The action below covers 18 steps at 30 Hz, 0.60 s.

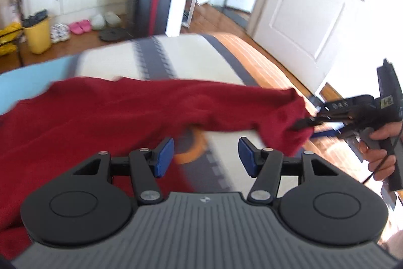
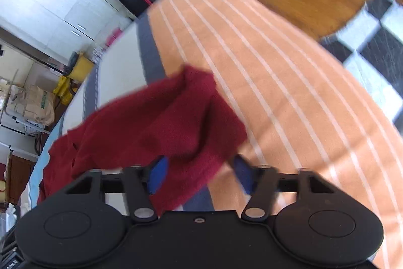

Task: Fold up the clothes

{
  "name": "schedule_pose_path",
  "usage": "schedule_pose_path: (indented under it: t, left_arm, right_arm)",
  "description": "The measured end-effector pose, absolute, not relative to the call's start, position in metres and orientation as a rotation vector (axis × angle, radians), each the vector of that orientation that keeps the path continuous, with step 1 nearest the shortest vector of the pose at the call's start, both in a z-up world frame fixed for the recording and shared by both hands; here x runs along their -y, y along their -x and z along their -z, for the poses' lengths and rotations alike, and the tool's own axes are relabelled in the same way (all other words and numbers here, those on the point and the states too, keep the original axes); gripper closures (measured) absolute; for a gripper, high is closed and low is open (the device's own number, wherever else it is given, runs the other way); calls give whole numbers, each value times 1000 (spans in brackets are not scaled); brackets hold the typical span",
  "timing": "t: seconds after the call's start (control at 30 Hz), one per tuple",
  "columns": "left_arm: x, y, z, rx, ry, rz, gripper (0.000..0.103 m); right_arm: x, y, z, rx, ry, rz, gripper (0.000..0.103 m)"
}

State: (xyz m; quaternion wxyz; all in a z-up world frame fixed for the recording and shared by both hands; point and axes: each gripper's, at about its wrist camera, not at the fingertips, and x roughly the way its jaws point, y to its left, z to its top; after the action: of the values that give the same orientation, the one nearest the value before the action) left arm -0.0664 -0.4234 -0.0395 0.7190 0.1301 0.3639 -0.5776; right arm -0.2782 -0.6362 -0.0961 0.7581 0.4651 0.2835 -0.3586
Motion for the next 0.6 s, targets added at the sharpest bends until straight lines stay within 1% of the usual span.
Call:
schedule_pose_path:
  t: [0.03,0.17,0.27,0.33,0.37,0.43,0.5,0.6]
  left_arm:
    - [436,74,44,-815,-296,1283,47]
    - [461,96,52,-795,-313,1310,47]
    - [462,109,48,-729,-324,1338,47]
    - [456,111,42,-699,-305,1357,44]
    - [453,112,40,-683,-295,1367,39]
    - [447,113,35,-653,-276,1384,36]
    - [439,114,29,-608,-269,1375,33]
    - [425,106,21,-537,-240,1272,34]
  right_arm:
    - [636,276,93,-587,-972,774,89]
    - [635,274,74,-430,-928,718,90]
    - [627,267,52,-313,-889,598,91]
    - [618,260,41,-255,-885,503,91]
    - [614,256,38,-228,-898,453,91]
    - [606,246,31,-176,-920,354,91]
    - [595,235,25,-166,-930,278,91]
    - [574,212,21,-212,-908,199,91]
